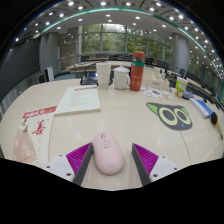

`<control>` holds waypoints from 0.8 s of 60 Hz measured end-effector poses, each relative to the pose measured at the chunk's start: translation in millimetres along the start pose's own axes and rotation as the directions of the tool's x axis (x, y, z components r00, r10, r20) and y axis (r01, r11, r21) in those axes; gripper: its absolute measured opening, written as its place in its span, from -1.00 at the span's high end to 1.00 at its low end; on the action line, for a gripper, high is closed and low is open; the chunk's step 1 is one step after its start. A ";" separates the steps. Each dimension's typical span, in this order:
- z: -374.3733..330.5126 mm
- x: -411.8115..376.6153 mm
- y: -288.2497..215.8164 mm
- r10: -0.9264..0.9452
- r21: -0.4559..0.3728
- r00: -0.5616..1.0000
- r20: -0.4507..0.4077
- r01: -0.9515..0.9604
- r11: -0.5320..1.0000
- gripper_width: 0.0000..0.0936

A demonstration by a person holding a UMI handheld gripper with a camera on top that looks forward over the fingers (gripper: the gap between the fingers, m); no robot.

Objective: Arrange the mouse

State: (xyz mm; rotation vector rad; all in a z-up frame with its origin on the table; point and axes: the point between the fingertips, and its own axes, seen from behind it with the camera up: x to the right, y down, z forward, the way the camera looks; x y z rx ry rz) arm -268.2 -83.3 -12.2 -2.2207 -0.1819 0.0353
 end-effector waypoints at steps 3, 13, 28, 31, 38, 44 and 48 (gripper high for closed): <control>3.2 -0.8 -2.3 0.003 0.001 1.000 0.007 -0.003 1.000 -0.61; 10.5 -0.2 -7.6 -0.006 0.012 1.000 0.006 0.005 1.000 -0.01; 9.8 2.1 -9.9 0.007 -0.006 1.000 0.008 -0.007 1.000 0.30; 5.6 4.3 -15.7 0.037 -0.007 0.999 0.016 -0.037 0.999 0.30; -13.7 25.9 -67.4 0.080 0.065 0.997 0.015 -0.081 0.995 0.29; -31.0 67.8 -132.2 0.089 0.164 0.996 0.013 -0.090 0.982 0.30; -30.3 108.9 -171.2 0.087 0.216 0.996 -0.012 -0.082 0.973 0.29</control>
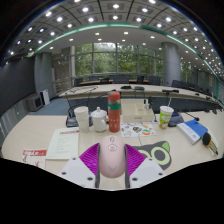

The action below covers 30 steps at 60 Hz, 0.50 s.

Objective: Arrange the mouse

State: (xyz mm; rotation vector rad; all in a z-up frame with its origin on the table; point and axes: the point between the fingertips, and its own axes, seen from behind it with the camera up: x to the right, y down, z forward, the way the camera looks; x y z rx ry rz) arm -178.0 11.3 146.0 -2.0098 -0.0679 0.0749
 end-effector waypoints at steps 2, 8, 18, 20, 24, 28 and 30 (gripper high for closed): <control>6.9 19.9 -12.9 -0.006 0.011 1.000 -0.008 0.006 1.000 0.29; 41.1 78.9 -27.8 -0.006 0.015 0.999 -0.040 0.006 1.000 0.30; 97.9 147.6 32.9 -0.018 -0.101 0.998 -0.061 0.012 0.995 0.30; 105.0 153.3 49.2 -0.023 -0.127 0.998 -0.055 0.015 0.992 0.30; 117.0 162.3 75.1 -0.018 -0.162 0.999 -0.046 0.010 0.987 0.29; 125.1 173.7 94.8 -0.020 -0.200 0.998 -0.065 0.006 0.980 0.16; 127.4 174.8 100.3 -0.014 -0.206 0.998 -0.060 0.002 0.979 0.09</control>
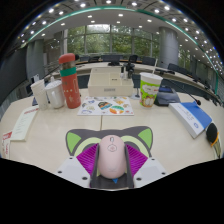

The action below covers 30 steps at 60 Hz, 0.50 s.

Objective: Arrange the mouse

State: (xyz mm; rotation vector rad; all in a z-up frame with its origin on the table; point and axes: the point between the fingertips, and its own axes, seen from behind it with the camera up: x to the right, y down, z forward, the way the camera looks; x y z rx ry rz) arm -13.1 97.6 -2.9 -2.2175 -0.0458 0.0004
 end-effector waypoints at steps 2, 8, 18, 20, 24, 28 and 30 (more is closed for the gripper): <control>2.2 -2.8 5.7 0.005 -0.013 1.000 0.025 -0.005 1.000 0.02; -7.3 -4.6 4.5 0.006 -0.012 0.999 0.052 -0.005 1.000 -0.59; -61.2 -2.1 -9.2 0.015 0.001 0.999 0.034 -0.015 1.000 -0.82; -78.1 -2.6 -11.9 0.011 0.005 1.000 0.025 -0.011 1.000 -0.82; -117.7 -5.7 -16.7 0.005 0.017 1.000 0.011 -0.005 1.000 -0.82; -161.7 -12.9 -16.5 -0.002 0.028 1.000 0.000 0.002 1.000 -0.82; -184.7 -17.4 -16.3 -0.008 0.037 1.000 -0.005 0.008 0.999 -0.83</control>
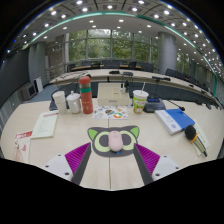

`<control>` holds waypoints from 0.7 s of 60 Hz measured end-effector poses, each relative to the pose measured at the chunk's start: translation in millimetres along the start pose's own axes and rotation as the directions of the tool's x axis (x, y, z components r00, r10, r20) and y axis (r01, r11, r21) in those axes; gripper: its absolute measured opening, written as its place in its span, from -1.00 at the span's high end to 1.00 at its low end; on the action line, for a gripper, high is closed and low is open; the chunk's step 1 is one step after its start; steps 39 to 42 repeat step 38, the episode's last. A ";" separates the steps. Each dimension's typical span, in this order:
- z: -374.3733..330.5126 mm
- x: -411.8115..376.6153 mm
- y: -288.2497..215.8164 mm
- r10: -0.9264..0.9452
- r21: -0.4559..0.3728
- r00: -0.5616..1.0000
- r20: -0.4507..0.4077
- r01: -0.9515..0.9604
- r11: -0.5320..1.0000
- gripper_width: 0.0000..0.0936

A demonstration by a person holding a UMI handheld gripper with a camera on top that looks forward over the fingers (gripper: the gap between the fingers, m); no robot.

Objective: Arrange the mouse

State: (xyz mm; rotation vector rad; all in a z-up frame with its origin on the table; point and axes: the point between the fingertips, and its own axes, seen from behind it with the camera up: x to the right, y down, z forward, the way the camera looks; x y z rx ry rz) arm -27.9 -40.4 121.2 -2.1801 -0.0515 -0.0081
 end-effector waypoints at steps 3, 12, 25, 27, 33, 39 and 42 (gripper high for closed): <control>-35.1 -4.5 1.0 -0.009 0.014 1.000 -0.015 0.010 1.000 -0.83; -131.4 -21.7 14.0 -0.029 0.044 0.998 -0.060 0.031 0.999 -0.84; -214.7 -48.2 41.7 -0.018 0.053 0.998 -0.059 0.021 0.998 -0.83; -221.5 -50.1 43.9 -0.015 0.058 0.998 -0.062 0.018 0.998 -0.83; -235.0 -54.1 48.1 -0.017 0.064 0.998 -0.064 0.021 0.998 -0.83; -240.7 -57.5 46.6 -0.026 0.079 0.998 -0.057 0.030 0.996 -0.83; -240.7 -57.5 46.6 -0.026 0.079 0.998 -0.057 0.030 0.996 -0.83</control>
